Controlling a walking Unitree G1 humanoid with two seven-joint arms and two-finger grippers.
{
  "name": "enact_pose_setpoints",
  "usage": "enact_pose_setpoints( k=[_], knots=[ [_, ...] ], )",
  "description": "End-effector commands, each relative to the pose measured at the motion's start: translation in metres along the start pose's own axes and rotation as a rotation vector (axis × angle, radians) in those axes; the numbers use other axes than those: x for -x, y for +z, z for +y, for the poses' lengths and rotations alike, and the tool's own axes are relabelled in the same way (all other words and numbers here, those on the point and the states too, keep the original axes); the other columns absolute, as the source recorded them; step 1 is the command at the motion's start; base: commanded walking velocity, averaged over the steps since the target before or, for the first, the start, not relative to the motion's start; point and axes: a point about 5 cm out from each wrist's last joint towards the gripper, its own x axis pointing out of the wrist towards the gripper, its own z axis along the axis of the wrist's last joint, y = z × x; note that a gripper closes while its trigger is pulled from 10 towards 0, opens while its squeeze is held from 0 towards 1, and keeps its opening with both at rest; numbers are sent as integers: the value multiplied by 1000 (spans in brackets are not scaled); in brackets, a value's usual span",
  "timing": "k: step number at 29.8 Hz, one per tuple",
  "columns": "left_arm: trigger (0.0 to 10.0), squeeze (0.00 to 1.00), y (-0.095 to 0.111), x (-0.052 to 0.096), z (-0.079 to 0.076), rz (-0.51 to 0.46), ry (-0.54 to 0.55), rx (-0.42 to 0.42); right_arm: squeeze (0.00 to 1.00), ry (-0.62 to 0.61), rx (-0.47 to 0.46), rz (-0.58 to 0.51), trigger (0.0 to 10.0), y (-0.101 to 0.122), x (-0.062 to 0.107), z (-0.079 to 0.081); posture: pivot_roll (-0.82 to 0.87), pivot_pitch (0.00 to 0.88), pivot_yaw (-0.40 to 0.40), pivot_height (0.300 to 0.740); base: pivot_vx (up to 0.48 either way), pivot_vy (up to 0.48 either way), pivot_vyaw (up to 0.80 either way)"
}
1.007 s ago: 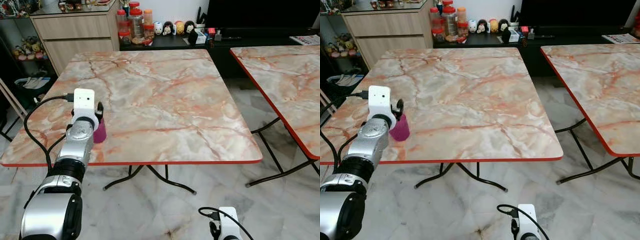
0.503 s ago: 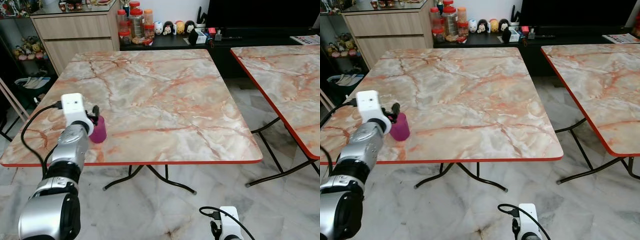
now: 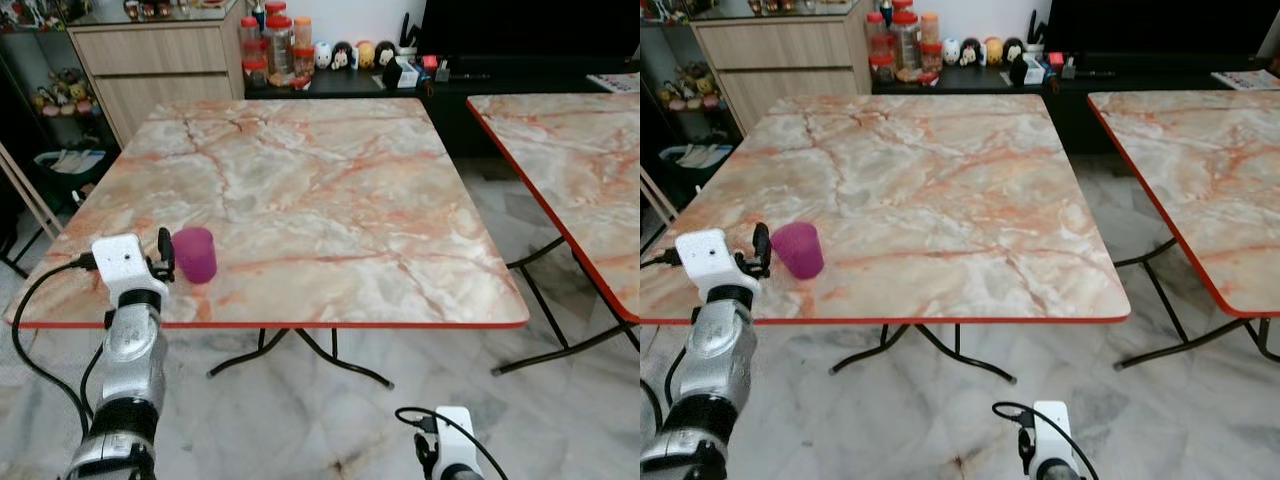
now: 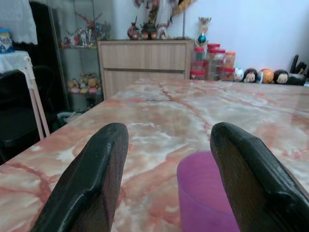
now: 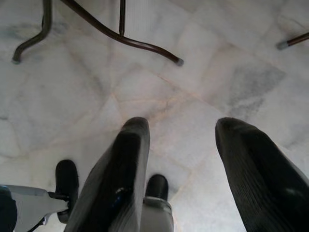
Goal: Setting the table
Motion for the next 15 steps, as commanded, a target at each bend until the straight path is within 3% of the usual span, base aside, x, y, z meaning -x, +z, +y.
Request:
enact_pose_setpoints(
  k=[1, 8, 15],
  knots=[
    [10000, 0, 10, 0, -4, -61, -18, -9, 0, -1, -11, -9, 10000, 1, 0, -1, 6, 0, -11, 740, 0, 0, 0],
    [10000, 0, 5, 4, -3, -31, -28, -25, 0, 7, -21, -16, 10000, 2, 0, 2, 11, 0, -12, 740, 0, 0, 0],
    [10000, 0, 0, 3, -19, 7, -52, 14, 0, -13, -38, -10, 10000, 1, 0, -1, -10, 0, 0, 740, 0, 36, 0]
  ],
)
